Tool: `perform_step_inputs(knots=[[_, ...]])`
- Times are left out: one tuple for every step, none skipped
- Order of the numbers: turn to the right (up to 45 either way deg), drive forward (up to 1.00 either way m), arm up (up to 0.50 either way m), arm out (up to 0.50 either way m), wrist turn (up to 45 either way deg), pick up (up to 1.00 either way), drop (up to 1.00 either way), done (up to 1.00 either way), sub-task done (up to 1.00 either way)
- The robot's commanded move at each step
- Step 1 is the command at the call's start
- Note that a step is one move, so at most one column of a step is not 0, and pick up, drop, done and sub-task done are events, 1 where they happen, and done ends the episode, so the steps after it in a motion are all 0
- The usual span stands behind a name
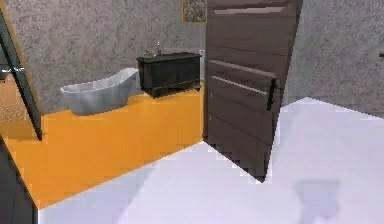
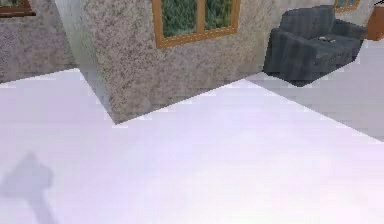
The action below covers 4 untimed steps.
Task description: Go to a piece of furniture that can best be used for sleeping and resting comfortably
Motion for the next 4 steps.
perform_step_inputs(knots=[[-3.0,0.0,0.0,0.0,0.0,0.0,0.0,0.0,0.0],[0.0,0.65,0.0,0.0,0.0,0.0,0.0,0.0,0.0],[-30.0,0.0,0.0,0.0,0.0,0.0,0.0,0.0,0.0],[0.0,0.5,0.0,0.0,0.0,0.0,0.0,0.0,0.0]])
